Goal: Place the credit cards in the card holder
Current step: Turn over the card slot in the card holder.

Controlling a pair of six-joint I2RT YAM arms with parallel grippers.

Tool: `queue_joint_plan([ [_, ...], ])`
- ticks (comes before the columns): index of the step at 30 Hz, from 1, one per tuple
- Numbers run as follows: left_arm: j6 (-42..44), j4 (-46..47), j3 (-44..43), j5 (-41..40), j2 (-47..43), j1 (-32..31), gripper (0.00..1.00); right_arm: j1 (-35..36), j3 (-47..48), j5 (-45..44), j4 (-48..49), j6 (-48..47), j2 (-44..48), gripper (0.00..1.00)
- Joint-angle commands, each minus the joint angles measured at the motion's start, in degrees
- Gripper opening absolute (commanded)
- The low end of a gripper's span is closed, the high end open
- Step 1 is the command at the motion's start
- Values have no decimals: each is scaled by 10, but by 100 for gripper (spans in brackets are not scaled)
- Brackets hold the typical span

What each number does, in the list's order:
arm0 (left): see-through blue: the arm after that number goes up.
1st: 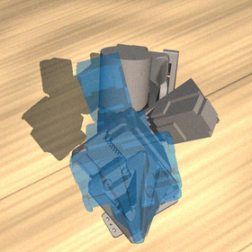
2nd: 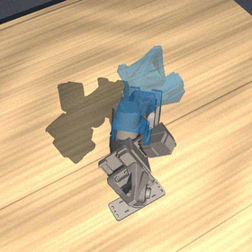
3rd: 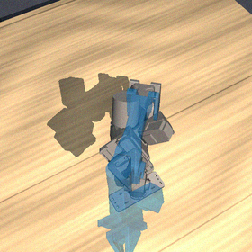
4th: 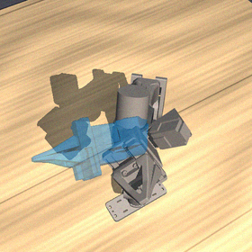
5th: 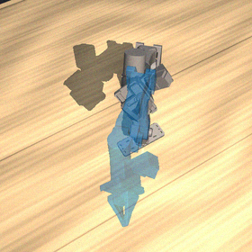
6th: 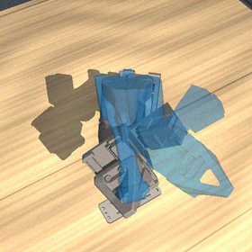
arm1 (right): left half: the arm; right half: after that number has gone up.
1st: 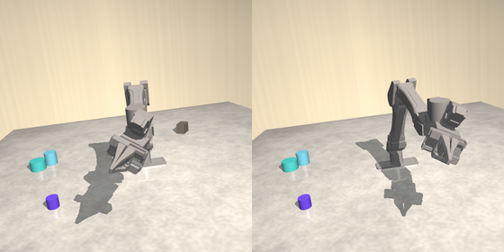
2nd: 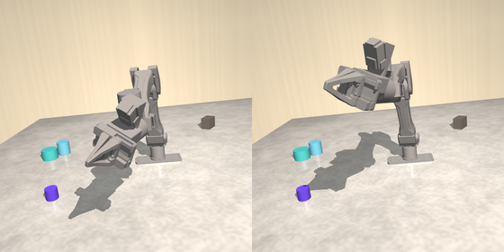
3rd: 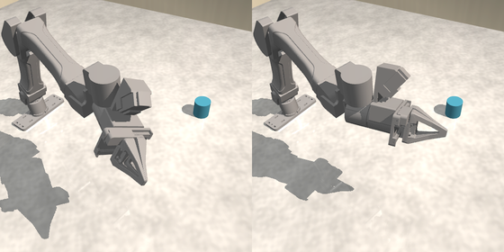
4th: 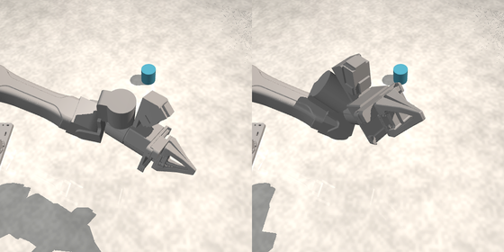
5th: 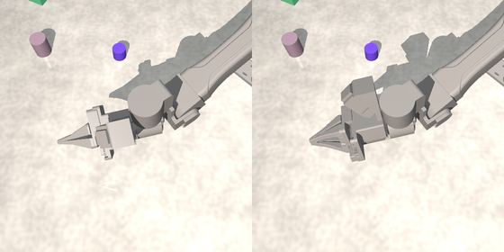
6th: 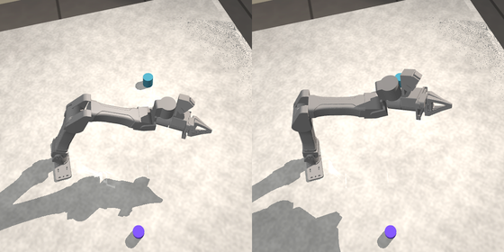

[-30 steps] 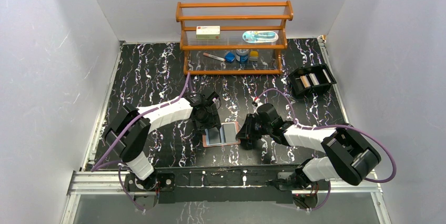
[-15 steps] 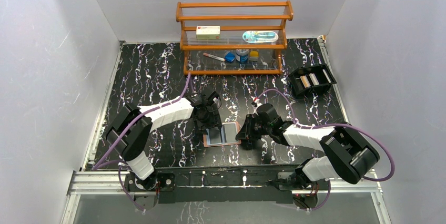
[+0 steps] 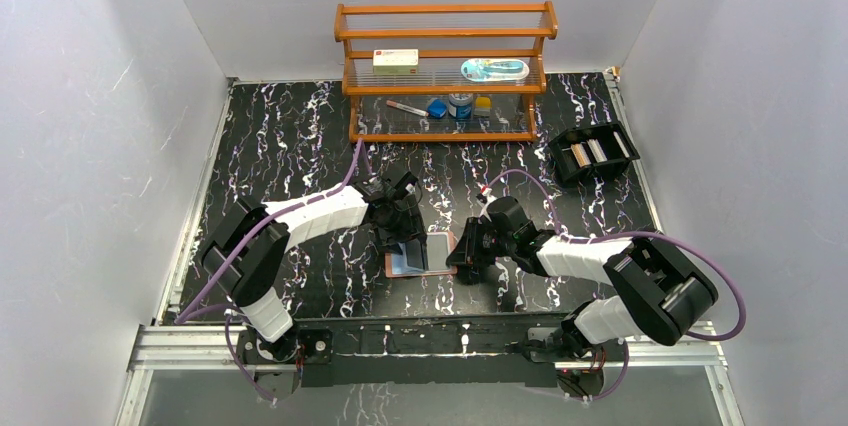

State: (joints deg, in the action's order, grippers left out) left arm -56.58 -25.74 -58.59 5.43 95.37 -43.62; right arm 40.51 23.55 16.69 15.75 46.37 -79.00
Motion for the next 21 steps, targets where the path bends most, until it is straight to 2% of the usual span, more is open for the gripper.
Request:
queue_joint_plan([
  [1,-4,-3,-15,12,-24,-2,59,3,12,7,18,-2,-2,26],
  [21,-17,77,7,40,-48,-9,58,2,6,7,7,-6,16,26],
])
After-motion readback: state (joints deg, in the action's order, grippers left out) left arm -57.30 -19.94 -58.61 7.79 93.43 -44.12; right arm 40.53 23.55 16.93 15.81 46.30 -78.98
